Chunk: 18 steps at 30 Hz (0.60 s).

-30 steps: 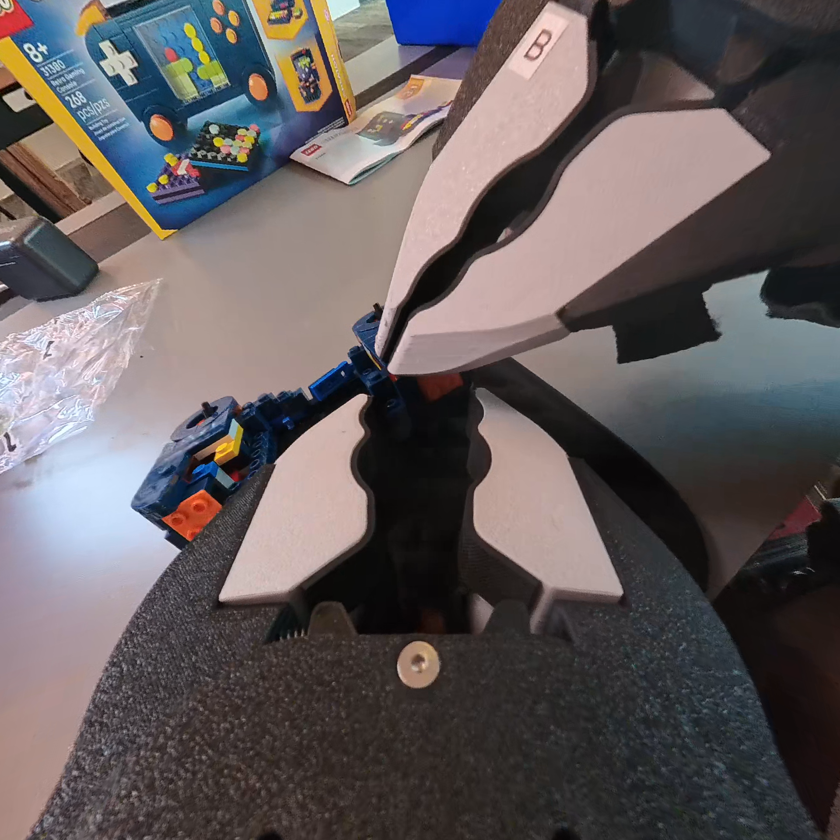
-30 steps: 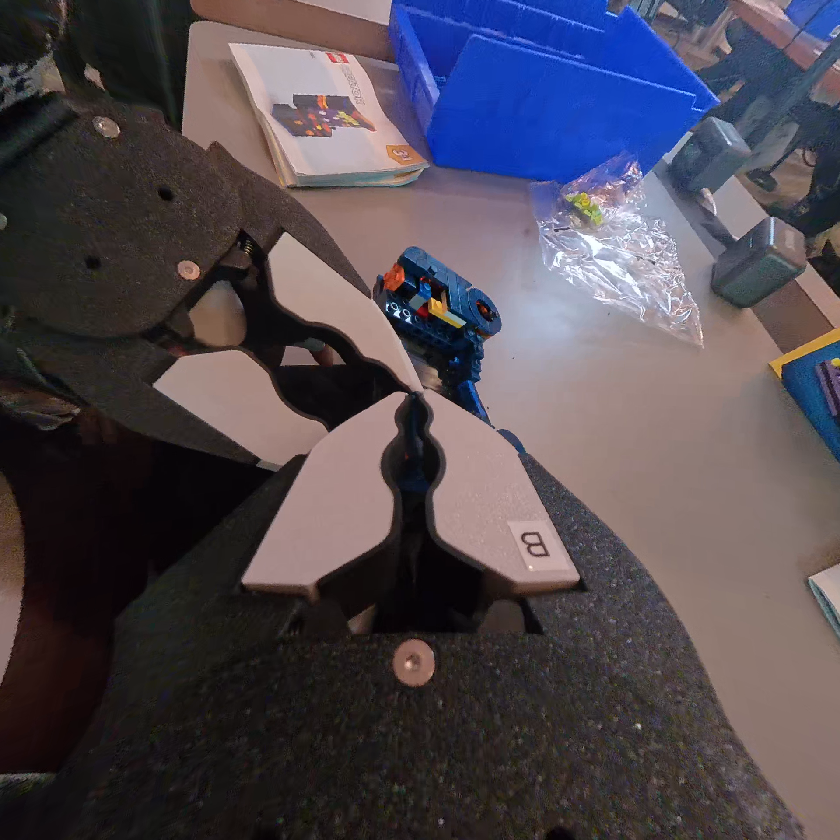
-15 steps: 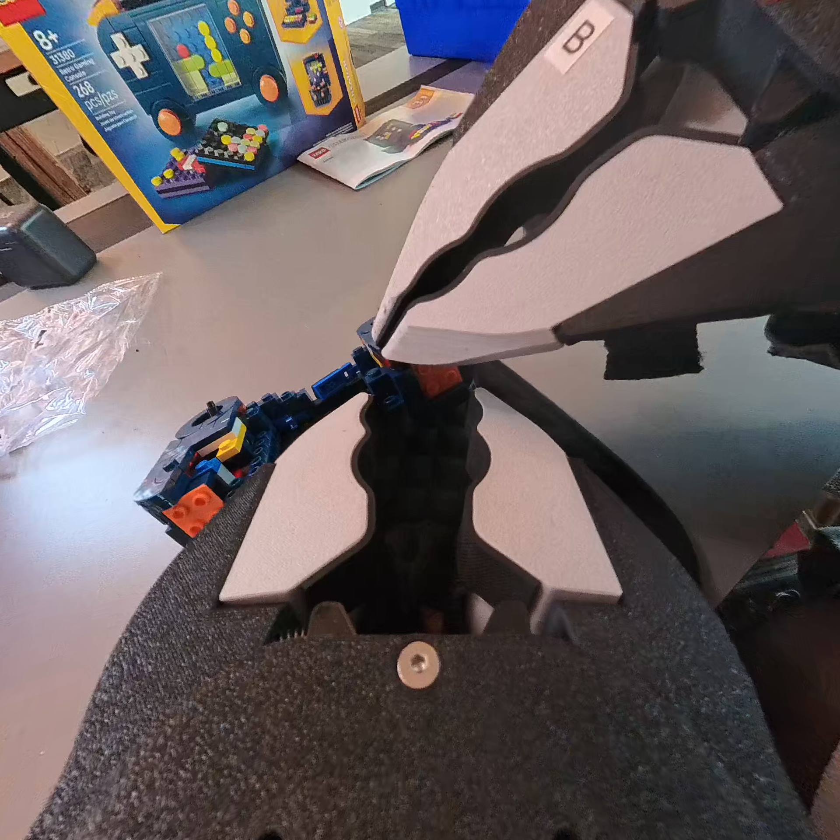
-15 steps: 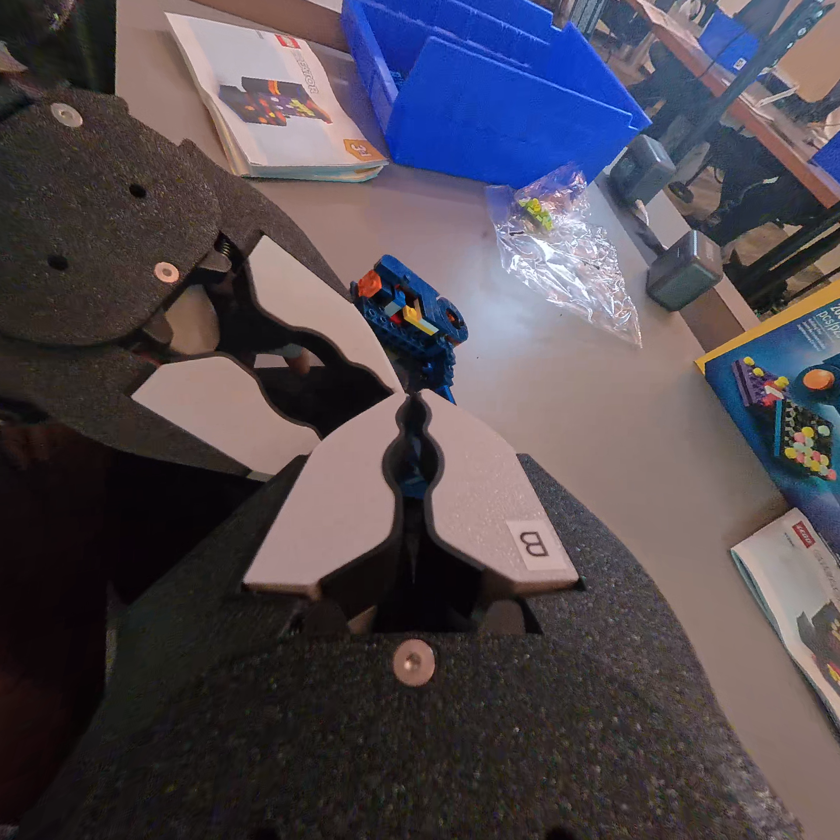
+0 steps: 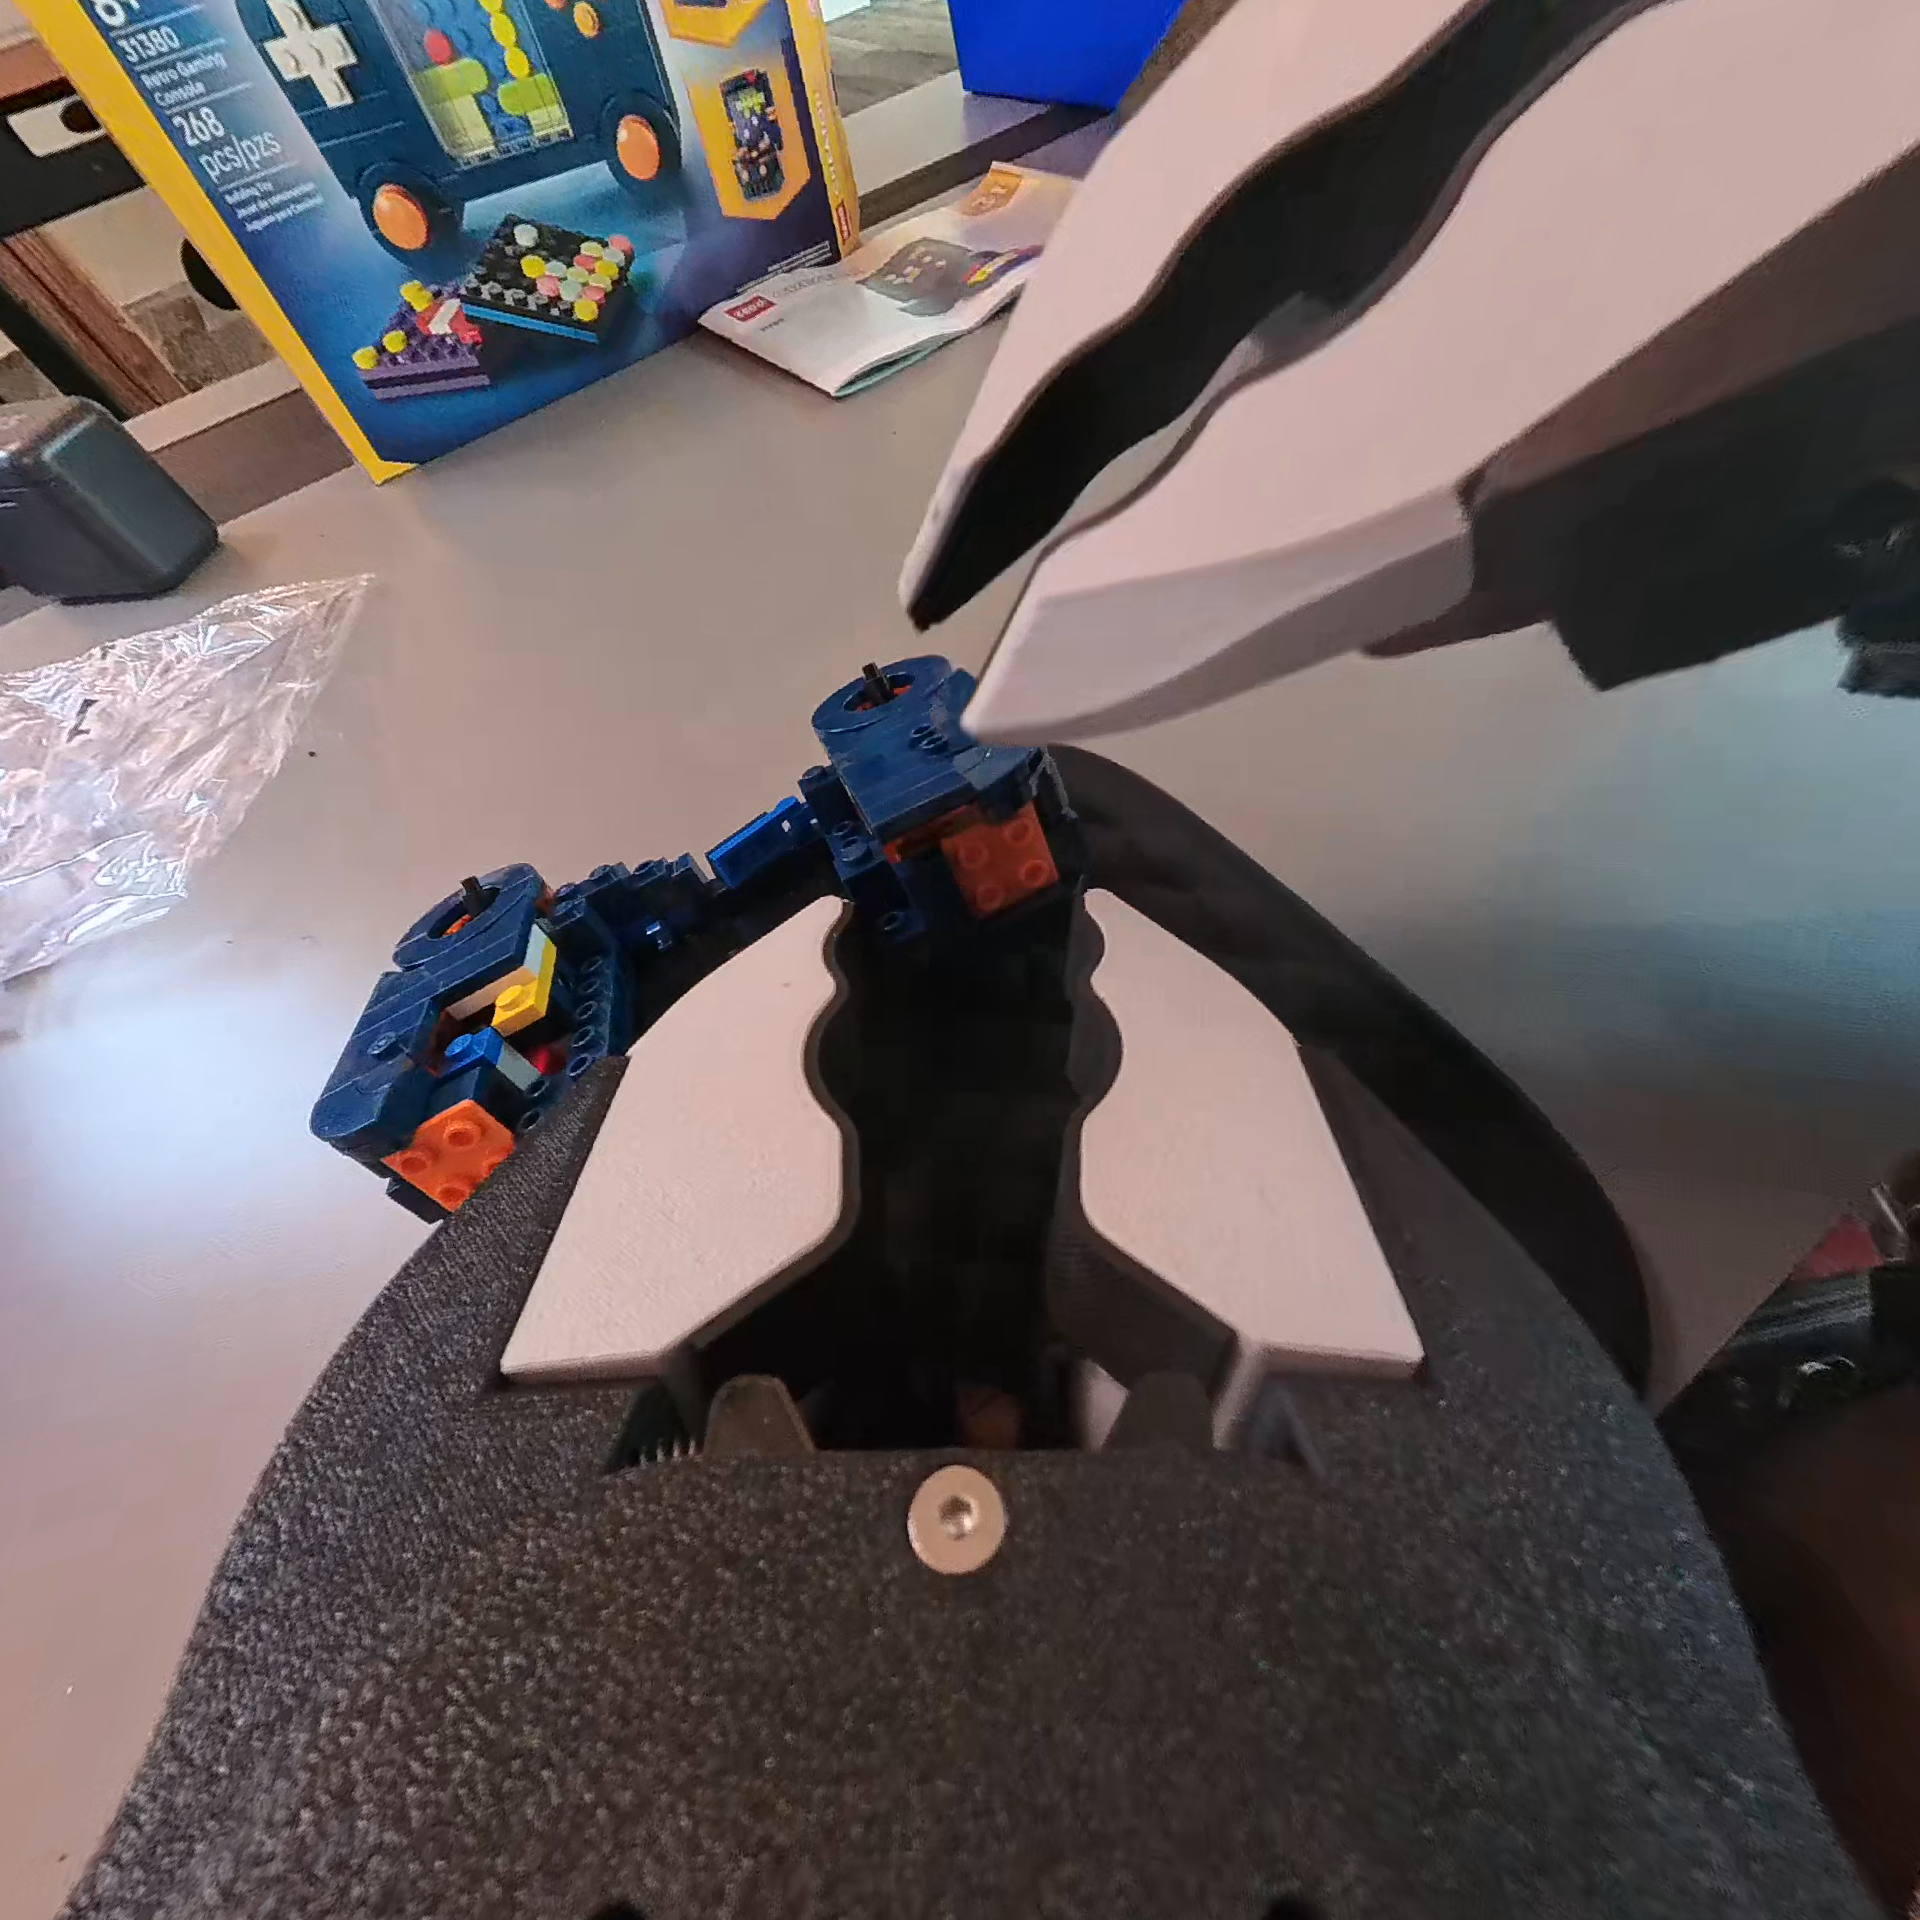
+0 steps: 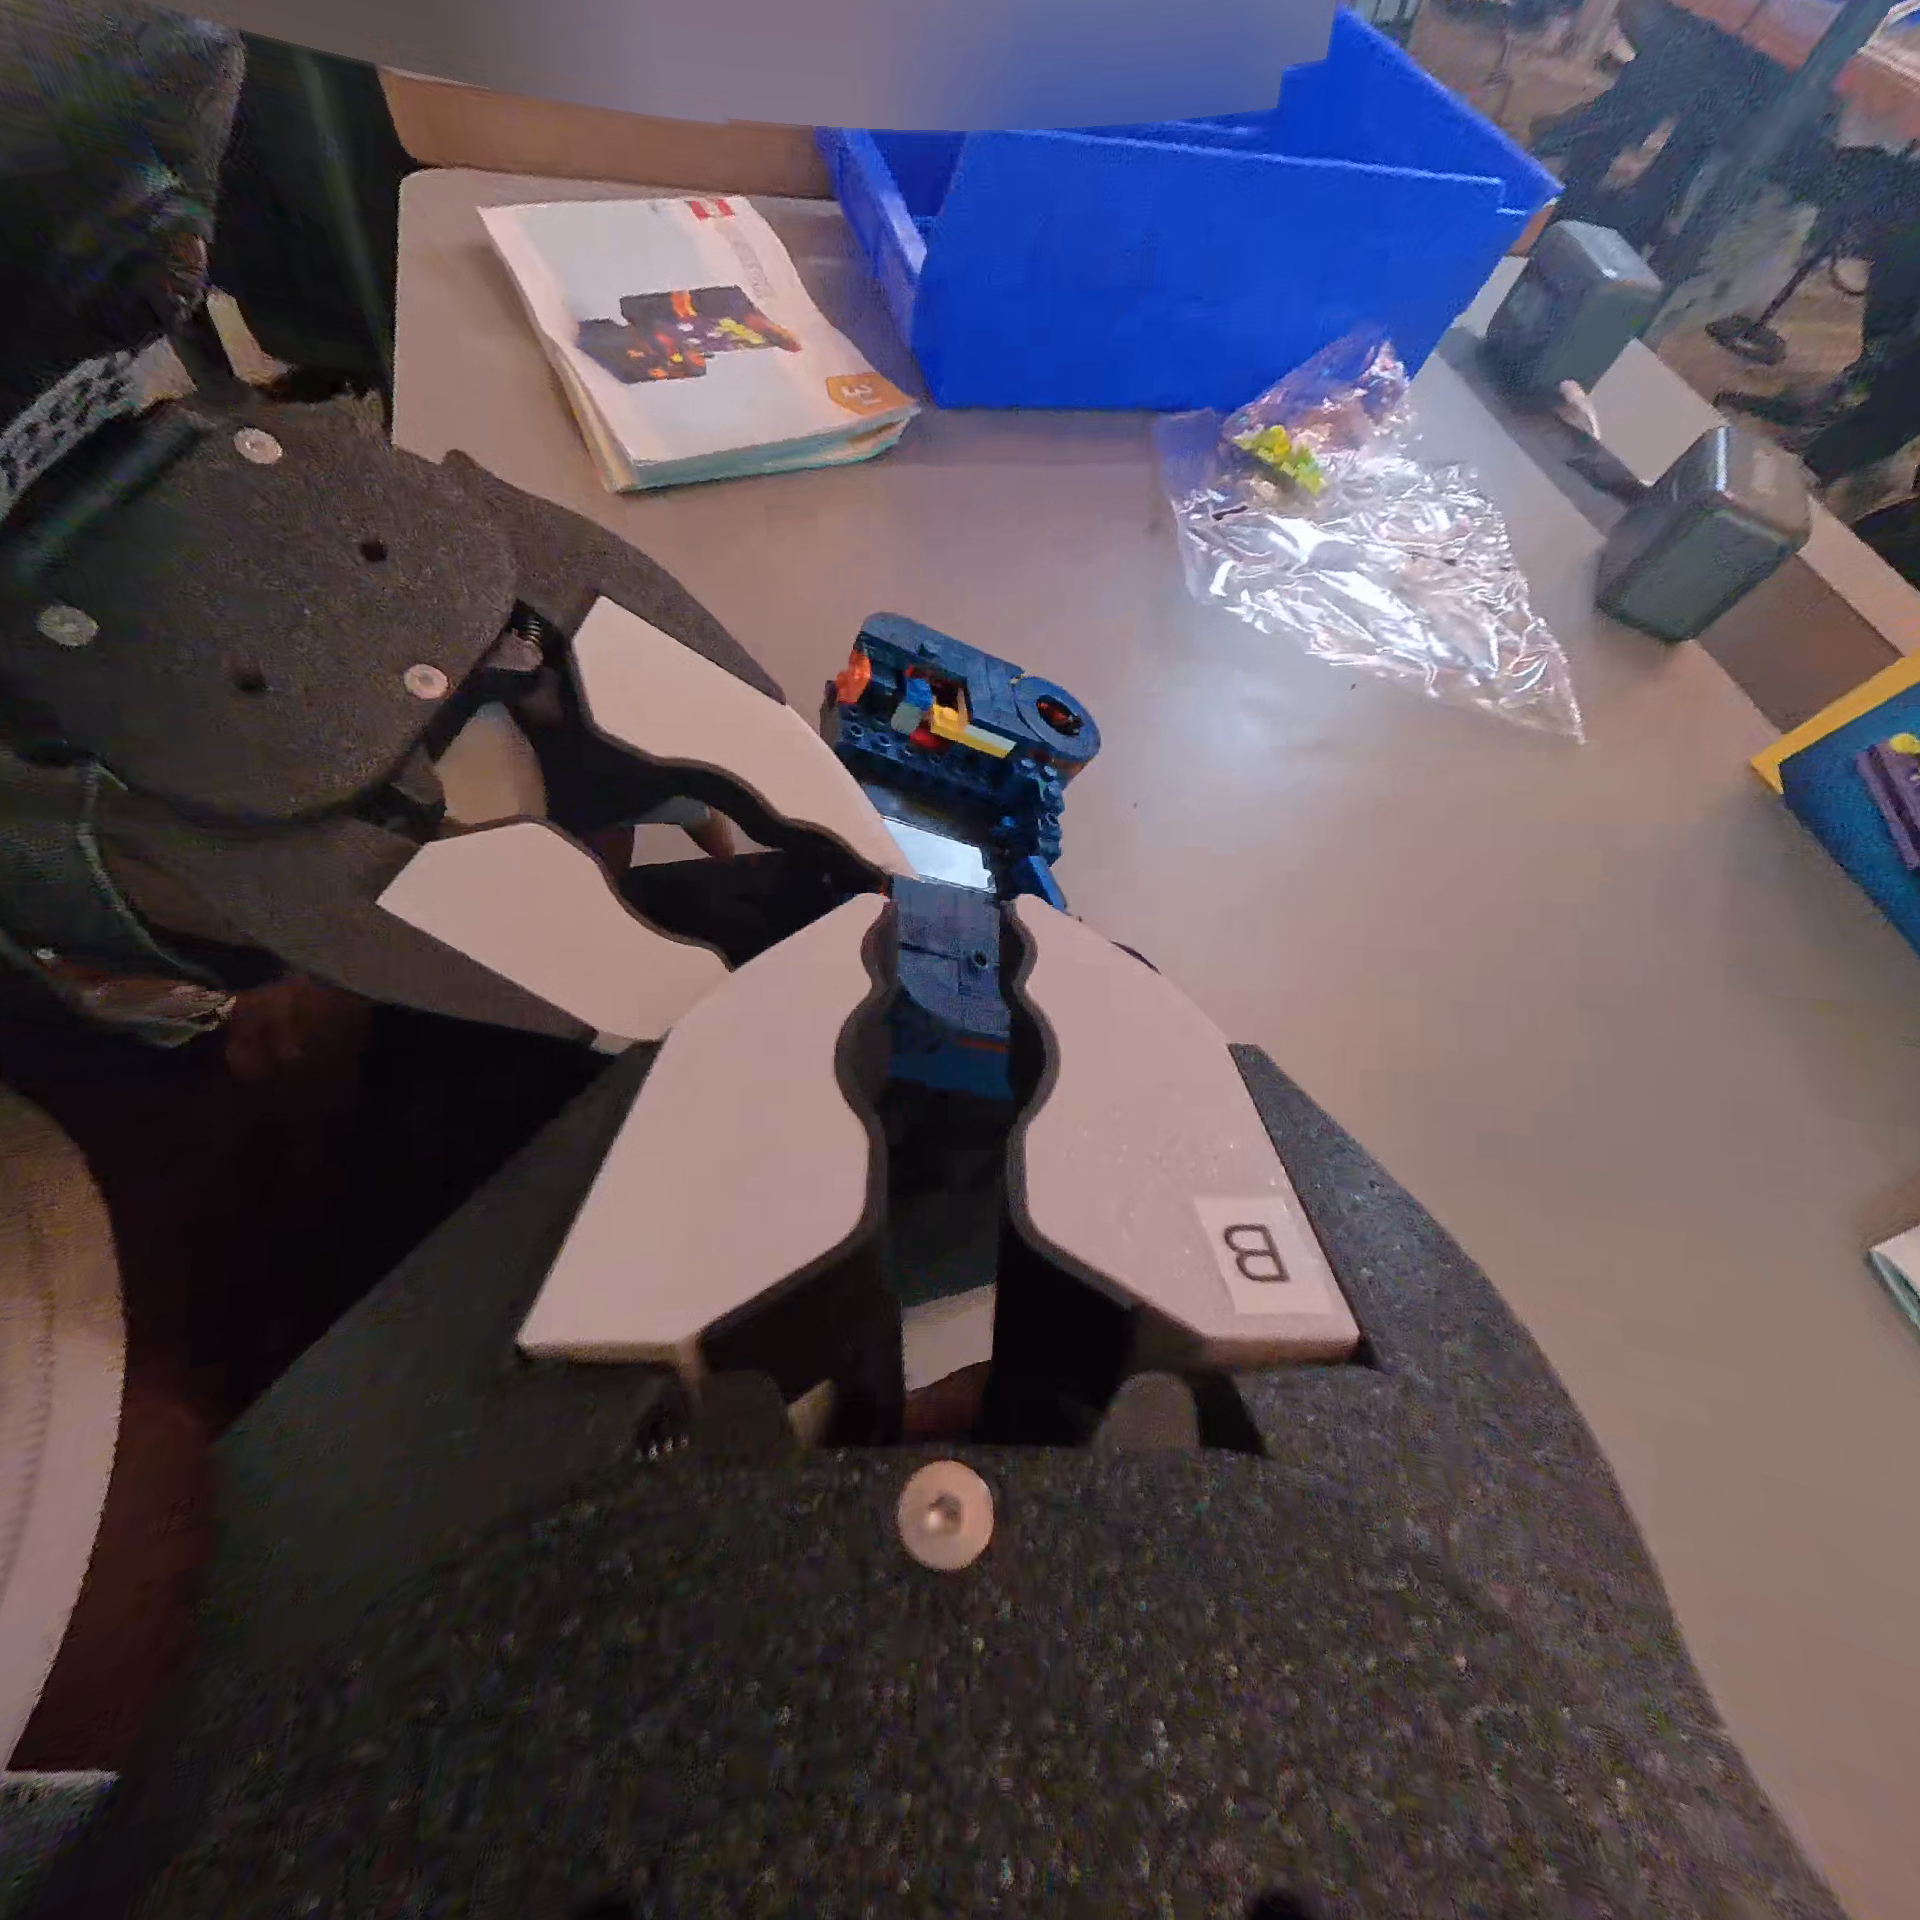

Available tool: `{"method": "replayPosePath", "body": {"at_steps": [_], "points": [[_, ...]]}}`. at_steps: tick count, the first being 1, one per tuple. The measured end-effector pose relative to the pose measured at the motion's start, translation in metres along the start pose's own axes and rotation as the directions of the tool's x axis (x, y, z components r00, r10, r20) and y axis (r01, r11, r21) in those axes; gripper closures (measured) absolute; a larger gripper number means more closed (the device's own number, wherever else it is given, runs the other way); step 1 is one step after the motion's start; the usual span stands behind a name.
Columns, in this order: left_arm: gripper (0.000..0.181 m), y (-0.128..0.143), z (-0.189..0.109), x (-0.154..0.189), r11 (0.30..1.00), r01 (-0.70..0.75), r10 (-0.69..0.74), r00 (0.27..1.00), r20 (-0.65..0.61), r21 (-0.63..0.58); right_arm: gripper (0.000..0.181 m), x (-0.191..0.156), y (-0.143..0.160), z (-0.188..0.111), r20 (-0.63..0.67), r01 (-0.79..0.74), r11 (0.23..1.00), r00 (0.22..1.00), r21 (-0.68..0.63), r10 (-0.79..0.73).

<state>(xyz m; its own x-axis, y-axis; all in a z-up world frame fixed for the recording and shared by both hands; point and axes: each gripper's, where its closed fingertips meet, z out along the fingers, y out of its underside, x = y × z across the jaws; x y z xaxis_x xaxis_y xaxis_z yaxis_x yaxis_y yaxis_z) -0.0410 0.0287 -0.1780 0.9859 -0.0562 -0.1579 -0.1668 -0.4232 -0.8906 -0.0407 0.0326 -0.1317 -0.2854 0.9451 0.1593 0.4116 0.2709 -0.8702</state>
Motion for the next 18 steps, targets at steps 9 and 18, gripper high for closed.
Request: {"method": "replayPosePath", "body": {"at_steps": [9,18], "points": [[0.144,0.001,0.000,0.001,1.000,-0.026,0.026,1.000,0.004,0.004,0.179,-0.011,0.008,0.014,0.059,0.034,0.995,0.998,-0.093,-0.029],[0.145,-0.001,0.001,0.000,1.000,-0.018,0.017,1.000,0.015,0.015,0.181,-0.007,0.006,0.014,-0.004,0.144,0.984,0.989,-0.101,-0.145]]}}
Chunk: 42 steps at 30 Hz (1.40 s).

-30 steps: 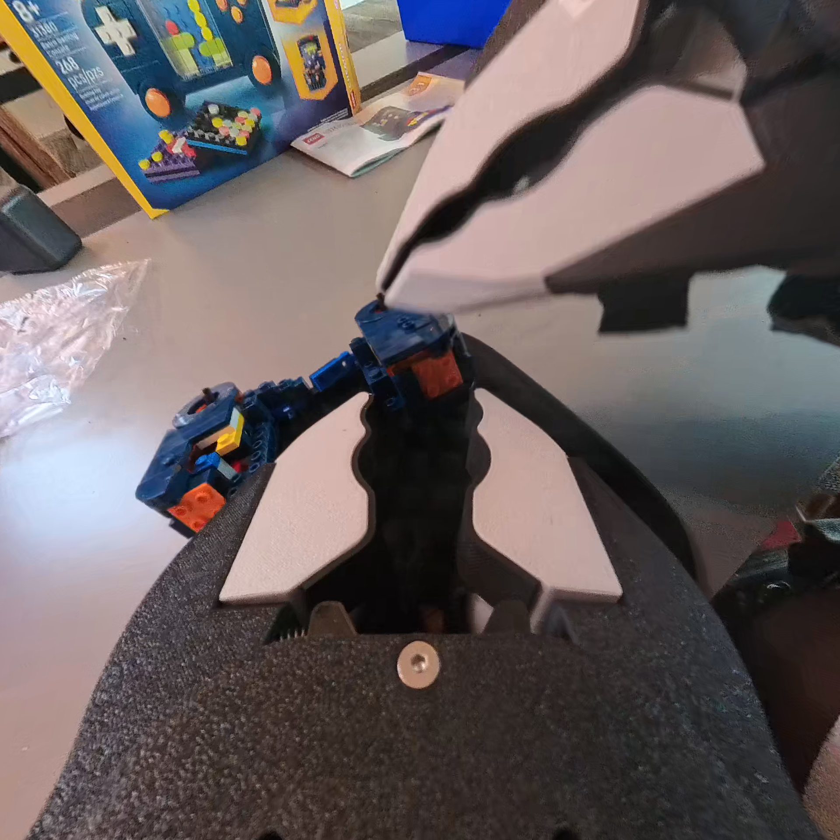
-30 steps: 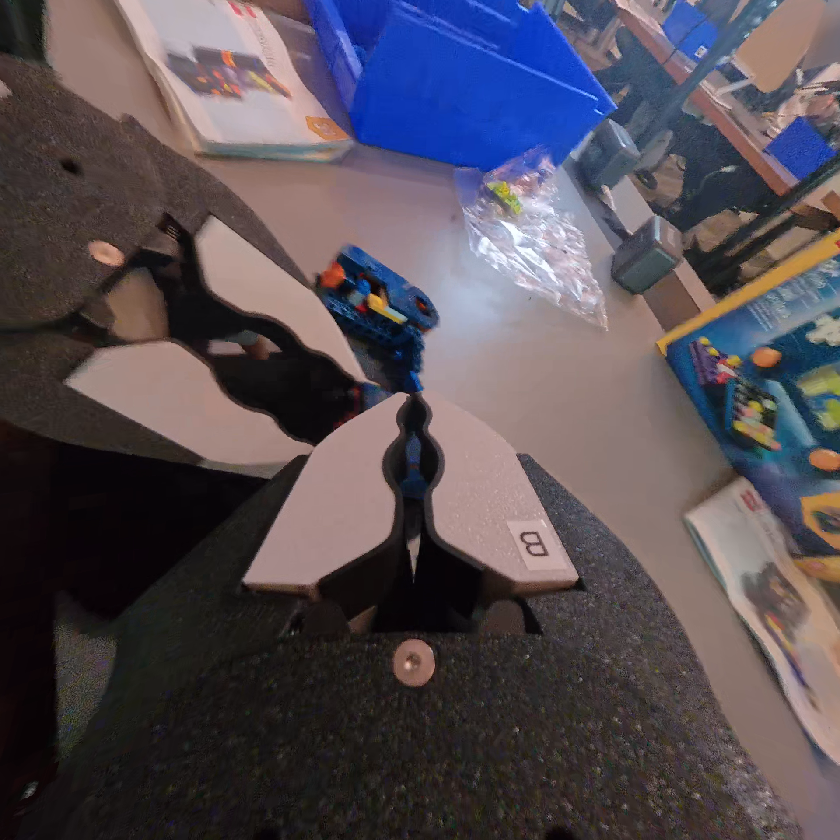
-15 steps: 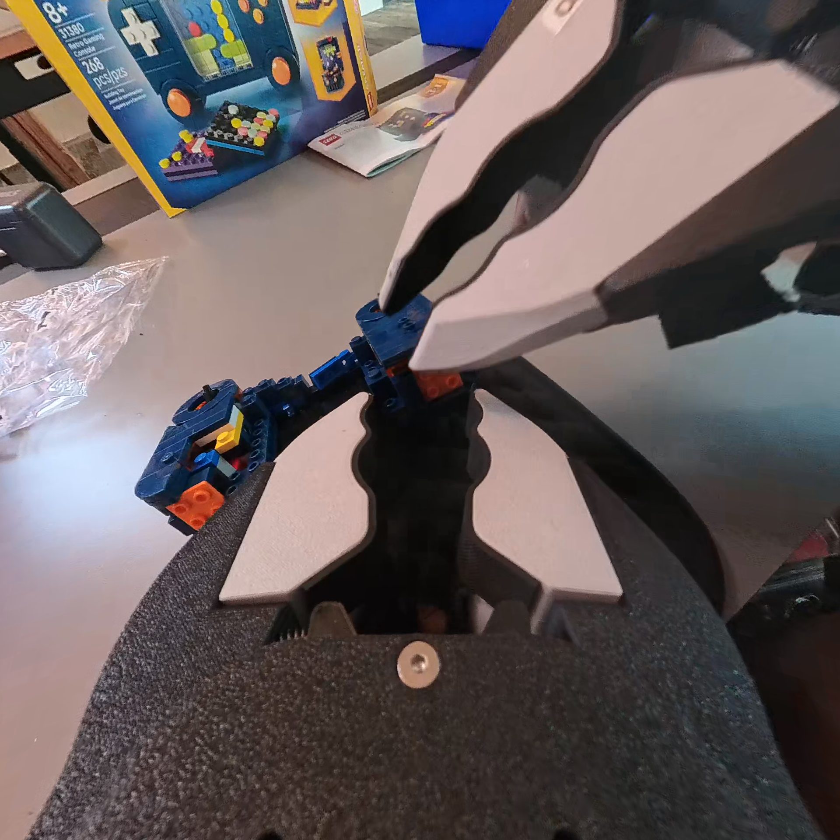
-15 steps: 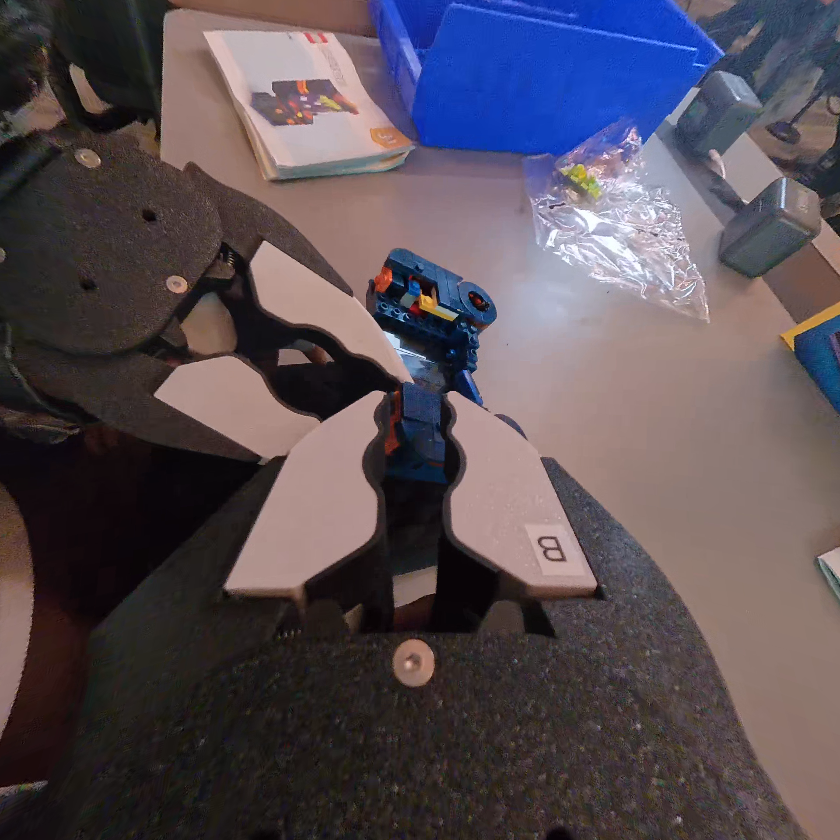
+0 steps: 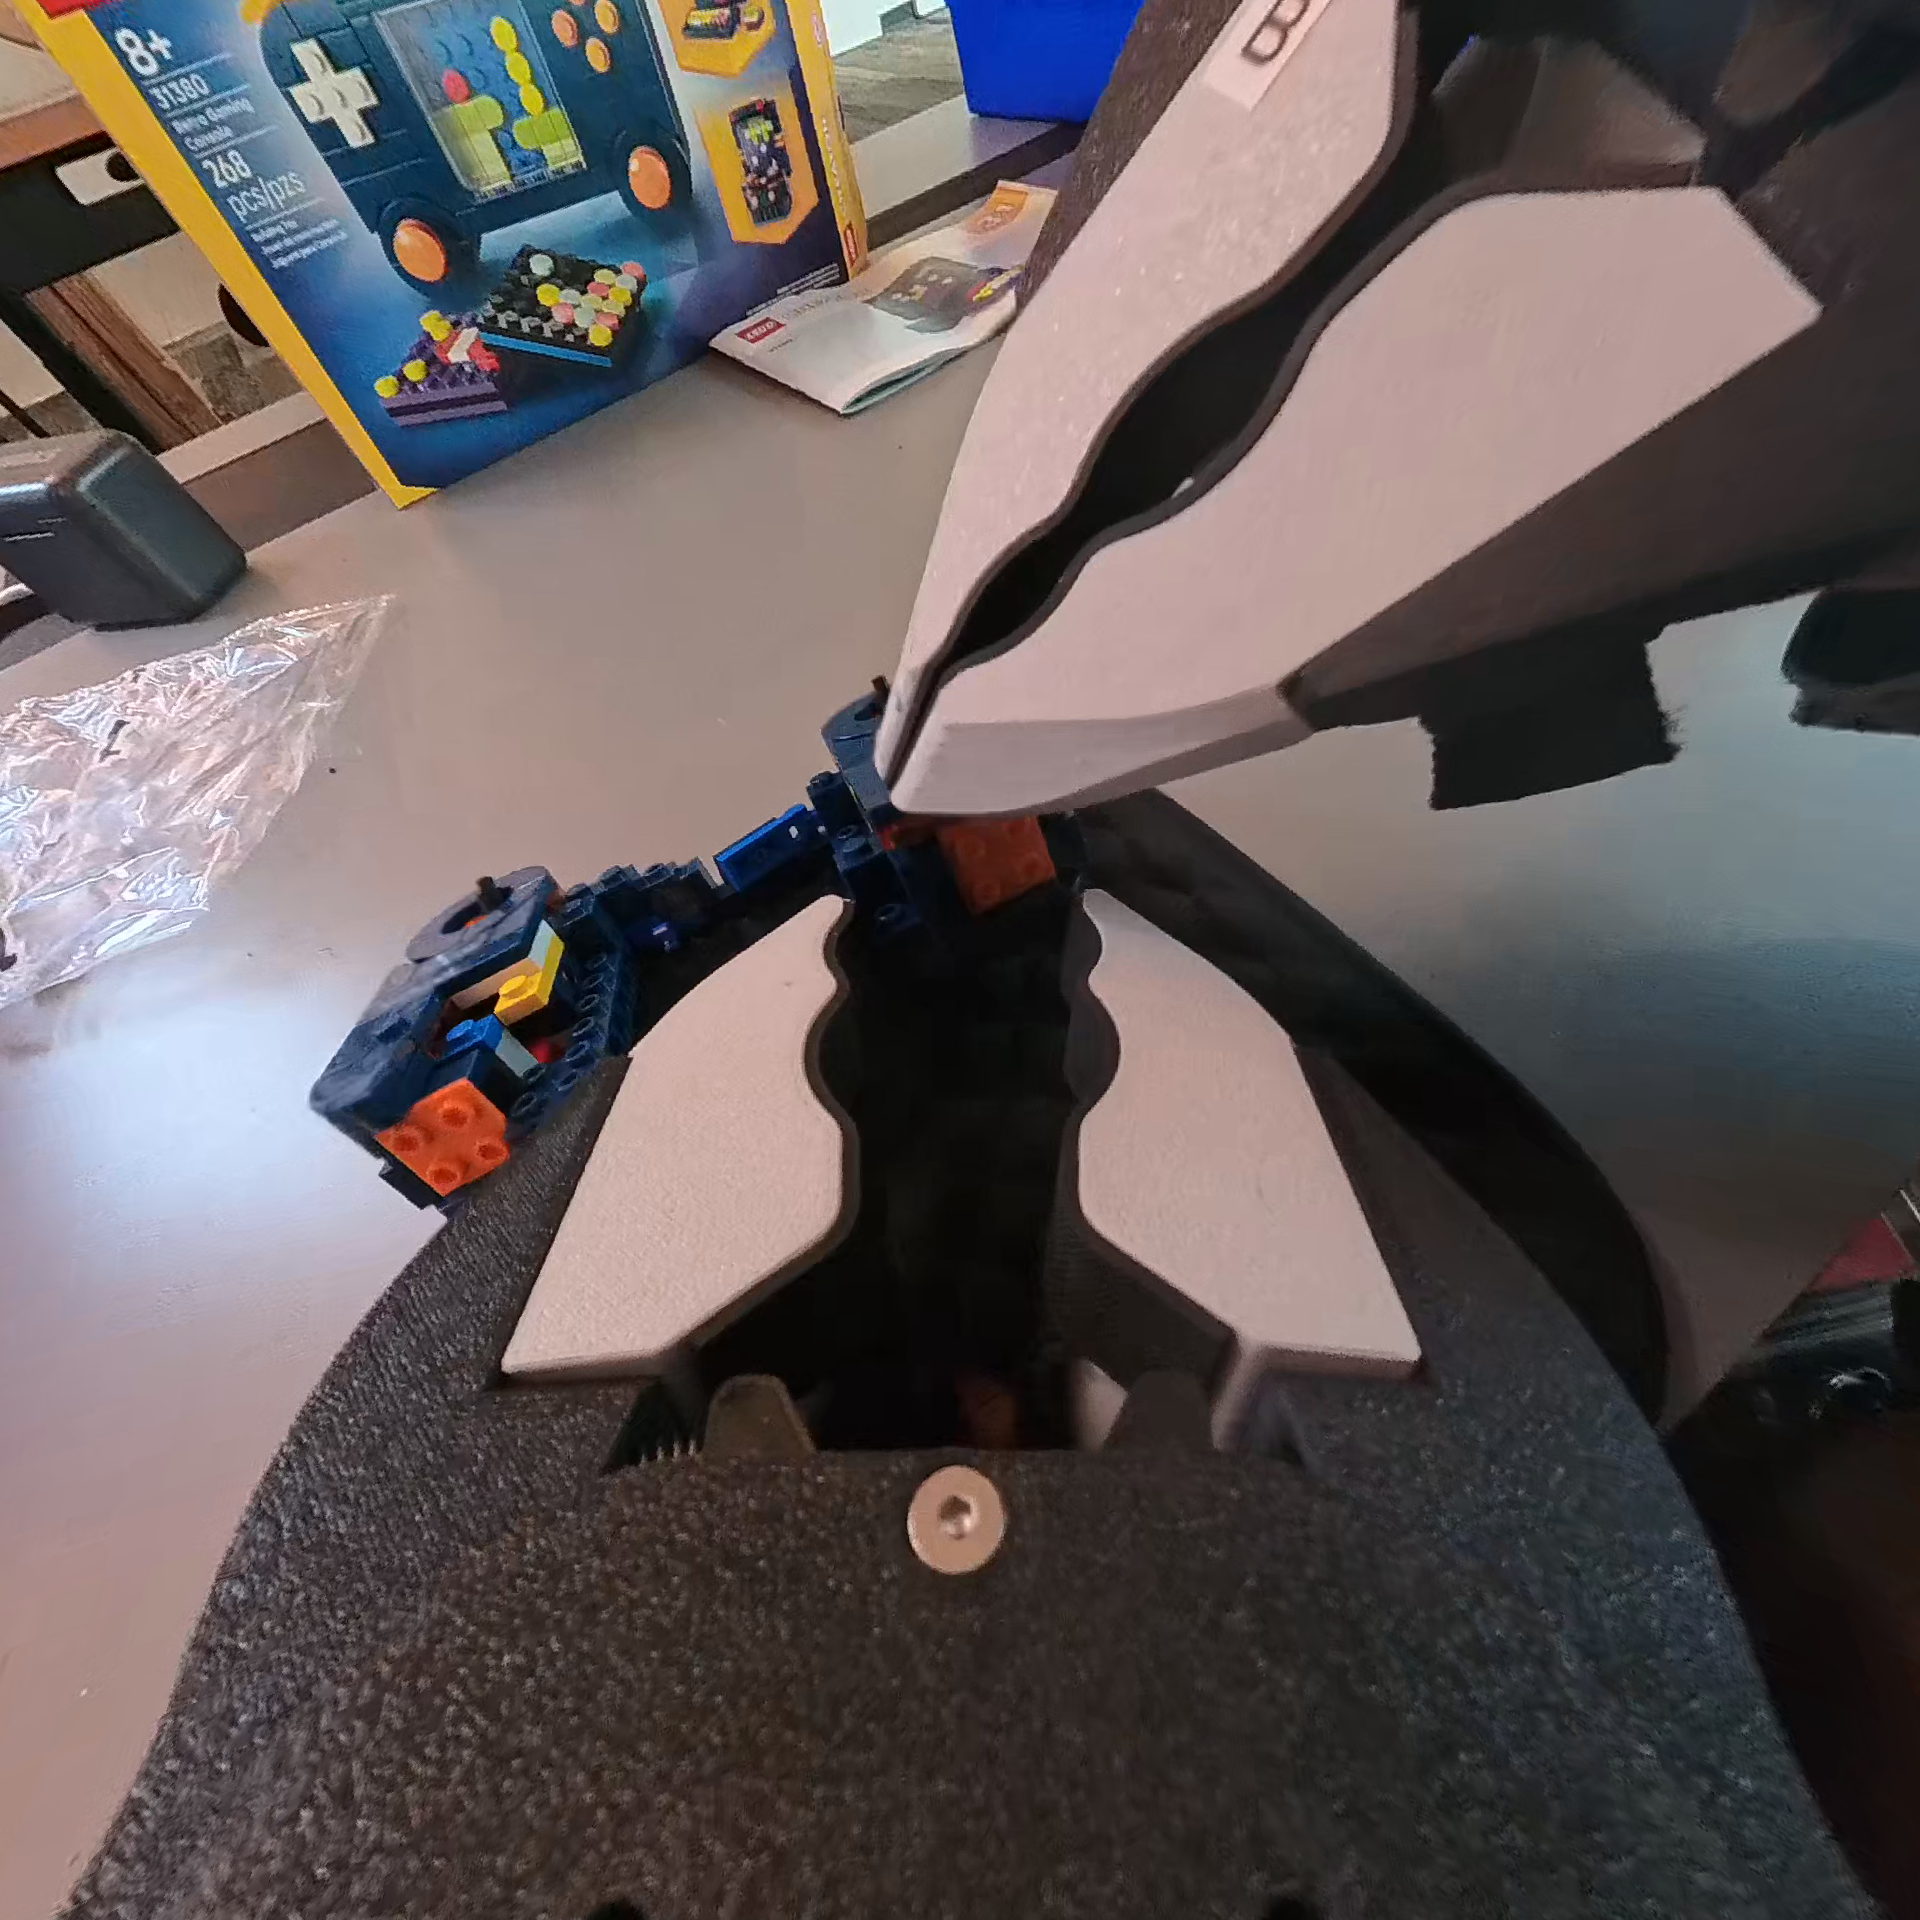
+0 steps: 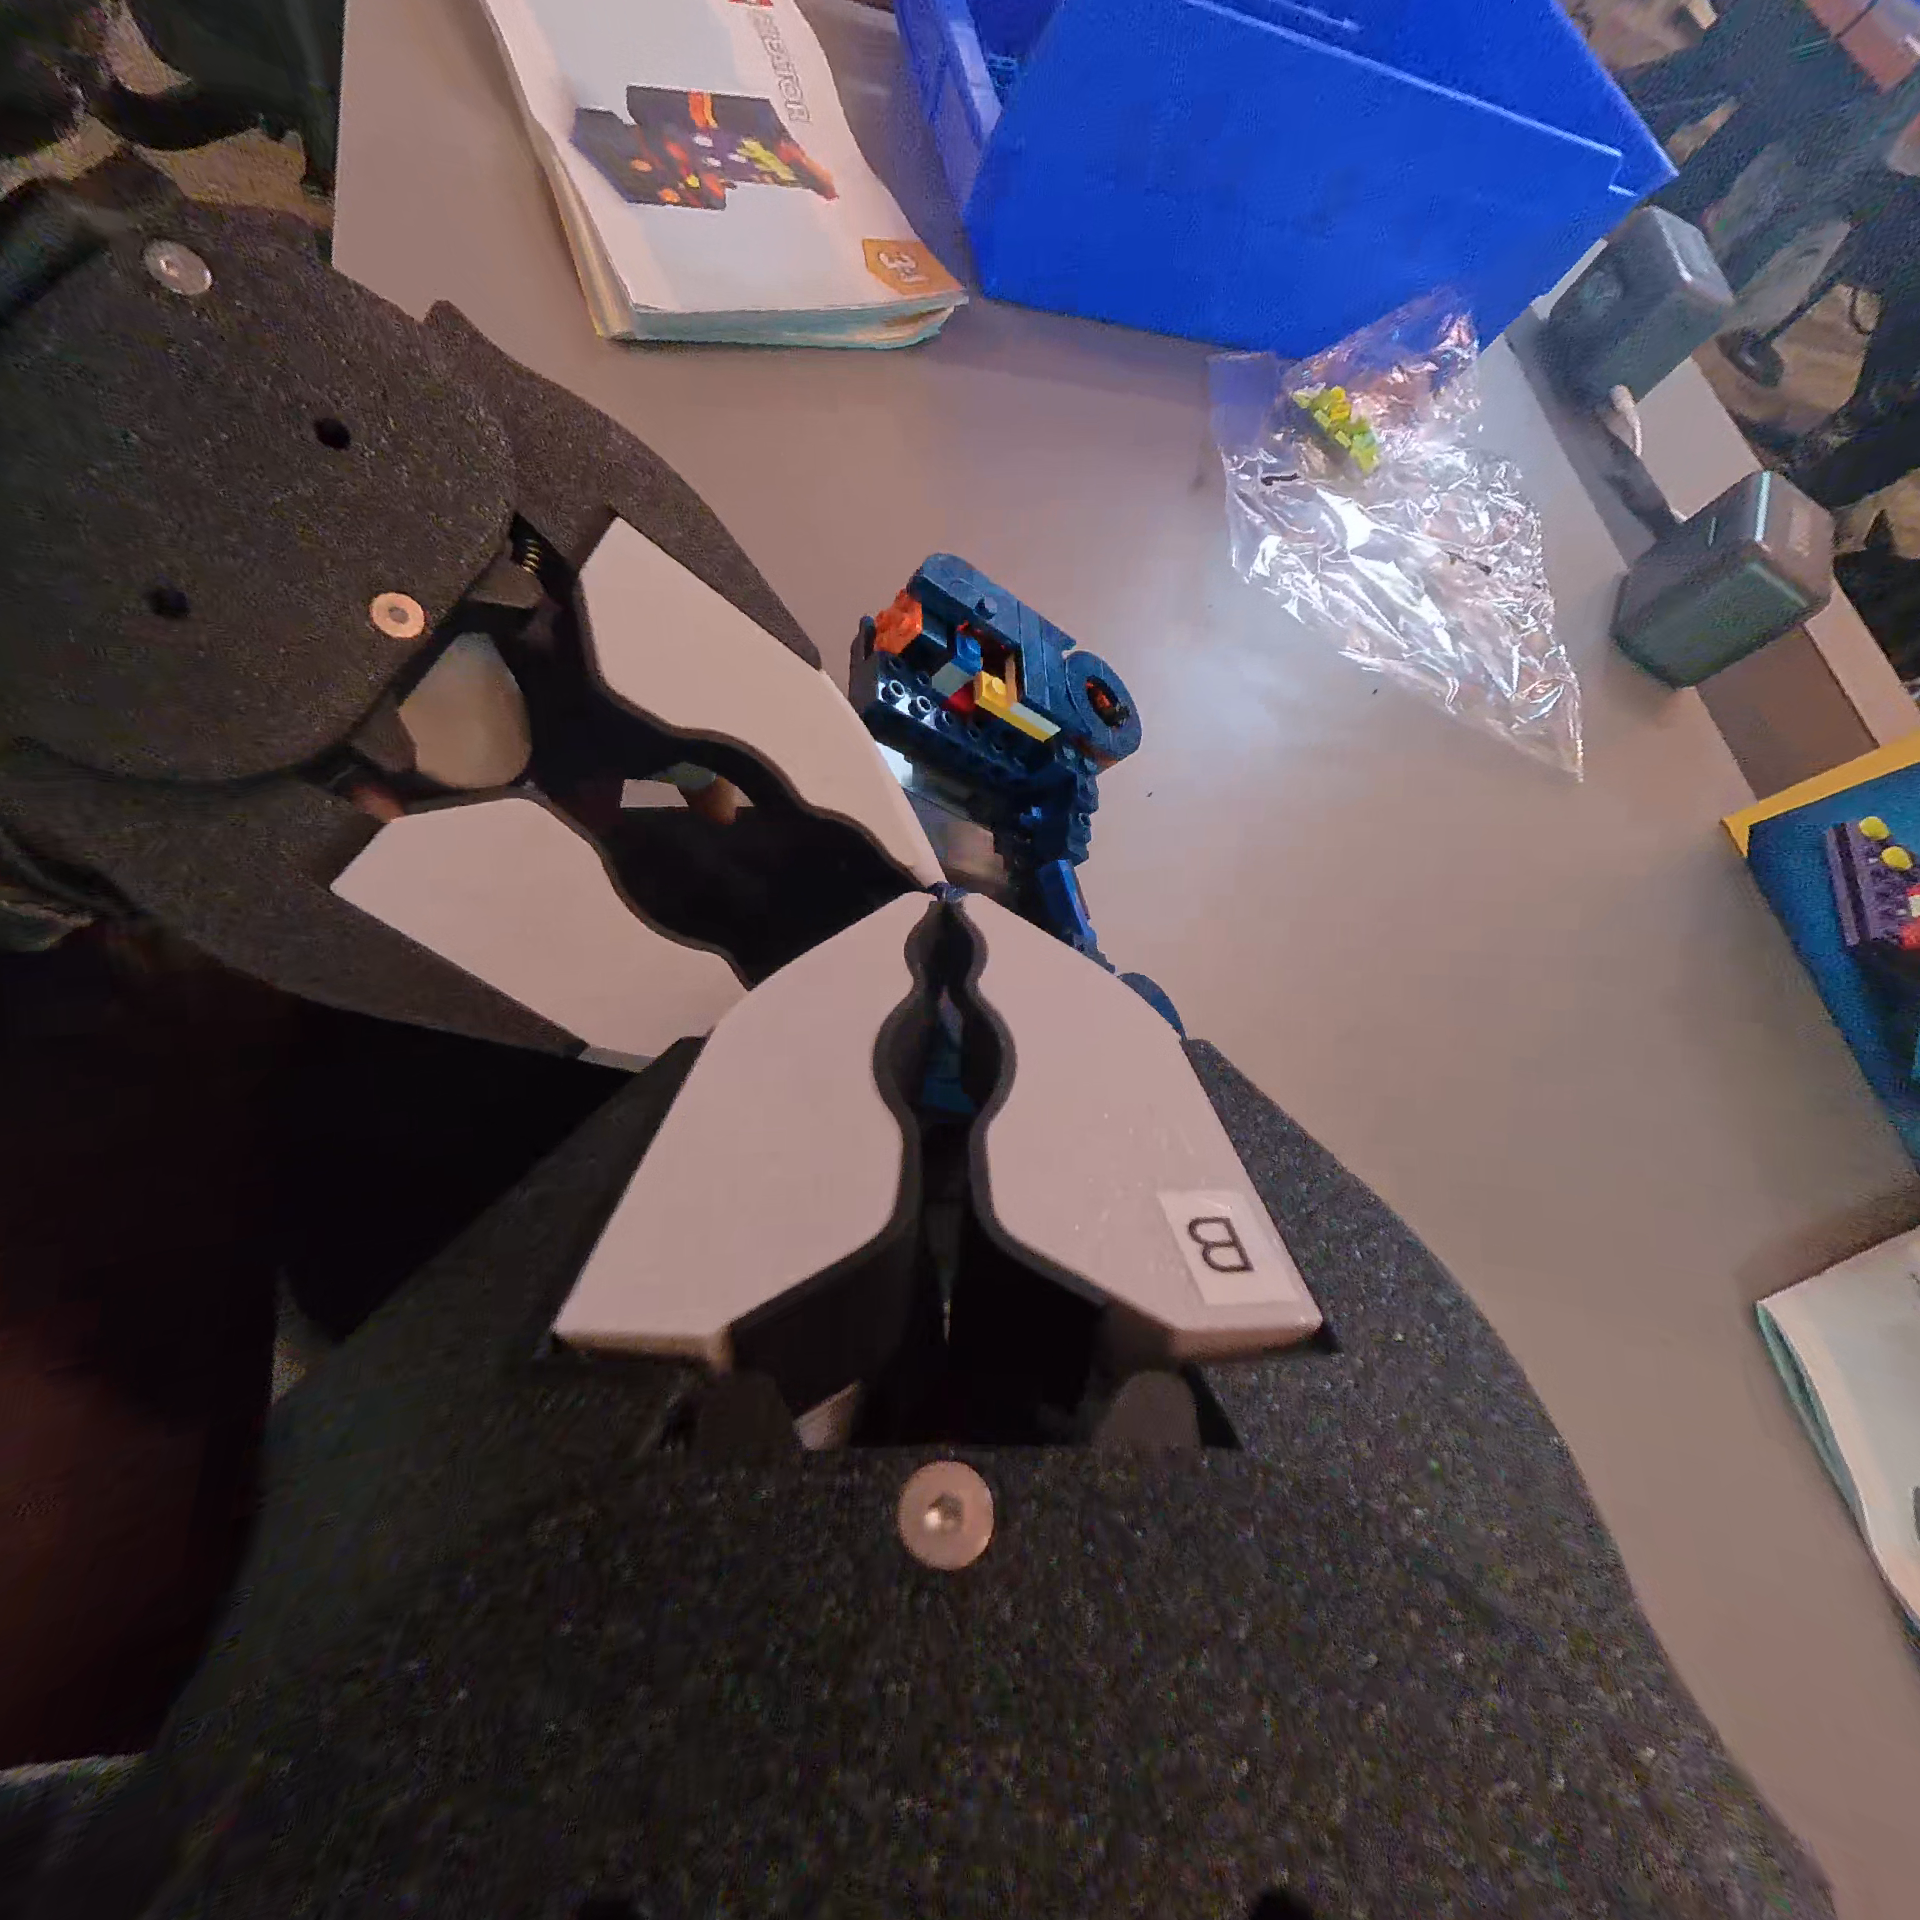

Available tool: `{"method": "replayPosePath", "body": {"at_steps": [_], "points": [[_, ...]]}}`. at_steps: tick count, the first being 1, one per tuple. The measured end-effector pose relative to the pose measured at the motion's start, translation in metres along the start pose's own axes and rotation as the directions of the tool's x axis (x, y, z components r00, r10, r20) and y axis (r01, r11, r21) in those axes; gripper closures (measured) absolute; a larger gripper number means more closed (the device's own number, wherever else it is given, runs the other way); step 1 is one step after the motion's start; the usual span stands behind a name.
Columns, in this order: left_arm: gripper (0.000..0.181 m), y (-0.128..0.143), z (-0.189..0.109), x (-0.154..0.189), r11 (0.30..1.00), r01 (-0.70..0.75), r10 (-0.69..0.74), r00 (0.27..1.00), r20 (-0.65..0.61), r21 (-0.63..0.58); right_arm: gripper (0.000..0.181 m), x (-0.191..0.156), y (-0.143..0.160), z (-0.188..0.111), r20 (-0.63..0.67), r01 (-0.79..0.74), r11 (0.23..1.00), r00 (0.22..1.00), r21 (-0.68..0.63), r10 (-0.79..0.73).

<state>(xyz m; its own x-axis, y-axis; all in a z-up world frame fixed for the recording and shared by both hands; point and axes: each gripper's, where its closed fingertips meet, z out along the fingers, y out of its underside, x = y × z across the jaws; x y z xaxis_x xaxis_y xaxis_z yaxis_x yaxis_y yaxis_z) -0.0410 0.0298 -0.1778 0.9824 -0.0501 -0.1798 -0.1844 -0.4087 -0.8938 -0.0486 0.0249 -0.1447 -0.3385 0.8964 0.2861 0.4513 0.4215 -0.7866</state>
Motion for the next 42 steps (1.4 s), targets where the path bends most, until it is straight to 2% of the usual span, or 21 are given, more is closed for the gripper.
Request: {"method": "replayPosePath", "body": {"at_steps": [2,3,4,5,6,8,10,11,13,22,24,25,26,27,28,30,32,34,36,39,42], "points": [[0.145,0.000,-0.001,0.003,1.000,-0.007,0.007,1.000,-0.012,0.003,0.181,0.013,0.006,0.000,-0.094,0.015,0.999,0.995,-0.043,-0.019],[0.145,-0.001,-0.002,0.008,1.000,-0.013,0.013,0.999,-0.030,0.013,0.181,0.029,0.024,-0.002,-0.165,0.066,0.987,0.982,-0.148,-0.090],[0.145,-0.001,-0.003,0.010,1.000,-0.028,0.028,0.999,-0.024,0.011,0.181,0.027,0.028,-0.002,-0.114,0.017,0.993,0.993,-0.116,-0.031],[0.144,0.000,-0.003,0.008,1.000,-0.030,0.030,0.999,-0.011,0.009,0.181,0.018,0.010,-0.005,-0.021,-0.081,0.996,0.996,0.028,0.082],[0.144,0.000,-0.002,0.005,1.000,-0.011,0.011,1.000,-0.011,0.006,0.181,0.018,-0.001,-0.009,-0.016,-0.108,0.991,0.994,0.081,0.110],[0.144,0.001,0.000,-0.001,1.000,0.020,-0.020,1.000,-0.004,-0.005,0.181,0.024,0.003,-0.008,-0.076,-0.037,0.999,0.996,0.019,0.038],[0.144,0.001,0.000,0.000,1.000,-0.004,0.004,1.000,0.003,-0.005,0.181,0.014,0.006,-0.007,0.030,-0.093,0.996,0.995,0.000,0.093],[0.144,0.001,0.000,0.001,1.000,-0.017,0.017,1.000,0.005,-0.003,0.165,0.009,0.005,-0.008,0.090,-0.125,0.992,0.988,0.003,0.124],[0.144,0.001,0.000,0.000,1.000,-0.018,0.018,1.000,0.006,-0.002,0.158,0.008,0.007,-0.009,0.124,-0.144,0.989,0.982,-0.024,0.145],[0.144,0.003,0.001,0.000,0.999,-0.051,0.051,0.999,0.018,-0.015,0.169,-0.004,0.012,0.000,0.256,0.062,0.983,0.967,-0.173,-0.016],[0.145,0.004,0.001,-0.001,0.998,-0.054,0.055,0.998,0.024,-0.027,0.171,-0.004,0.012,0.001,0.240,0.112,0.975,0.969,-0.190,-0.064],[0.144,0.004,0.002,-0.001,0.998,-0.061,0.062,0.998,0.019,-0.030,0.181,-0.002,0.008,0.001,0.222,0.115,0.979,0.972,-0.170,-0.075],[0.145,-0.002,0.000,0.009,0.997,-0.069,0.069,0.997,-0.029,0.019,0.181,0.016,0.020,0.003,0.113,0.156,0.955,0.985,-0.253,-0.131],[0.145,-0.003,0.000,0.018,0.994,-0.107,0.108,0.993,-0.054,0.022,0.181,0.021,0.026,0.003,0.097,0.186,0.941,0.981,-0.281,-0.165],[0.145,0.001,0.001,0.019,0.988,-0.152,0.152,0.988,-0.035,0.000,0.181,0.018,0.028,0.003,0.127,0.163,0.948,0.983,-0.275,-0.133],[0.145,0.001,0.001,0.008,0.996,-0.090,0.090,0.996,-0.016,-0.006,0.181,0.015,0.018,0.002,0.162,0.092,0.977,0.985,-0.190,-0.061],[0.144,0.003,0.001,0.001,0.999,-0.050,0.049,0.998,-0.040,-0.010,0.181,0.015,0.002,-0.007,0.237,0.105,0.993,0.967,-0.047,-0.091],[0.144,0.002,-0.002,0.001,0.998,-0.070,0.070,0.996,-0.061,0.009,0.140,0.013,-0.006,-0.017,0.370,0.148,0.989,0.918,0.013,-0.142],[0.146,0.002,-0.004,0.004,0.993,-0.111,0.113,0.990,-0.081,0.032,0.139,0.007,-0.010,-0.025,0.533,0.233,0.972,0.819,0.027,-0.211],[0.145,0.000,-0.007,0.007,0.989,-0.137,0.142,0.985,-0.096,0.058,0.146,0.000,-0.014,-0.021,0.686,0.387,0.916,0.637,0.107,-0.350],[0.145,0.000,-0.008,0.009,0.987,-0.146,0.152,0.983,-0.107,0.064,0.146,-0.014,-0.001,-0.017,0.832,0.473,0.872,0.429,0.126,-0.353]]}}
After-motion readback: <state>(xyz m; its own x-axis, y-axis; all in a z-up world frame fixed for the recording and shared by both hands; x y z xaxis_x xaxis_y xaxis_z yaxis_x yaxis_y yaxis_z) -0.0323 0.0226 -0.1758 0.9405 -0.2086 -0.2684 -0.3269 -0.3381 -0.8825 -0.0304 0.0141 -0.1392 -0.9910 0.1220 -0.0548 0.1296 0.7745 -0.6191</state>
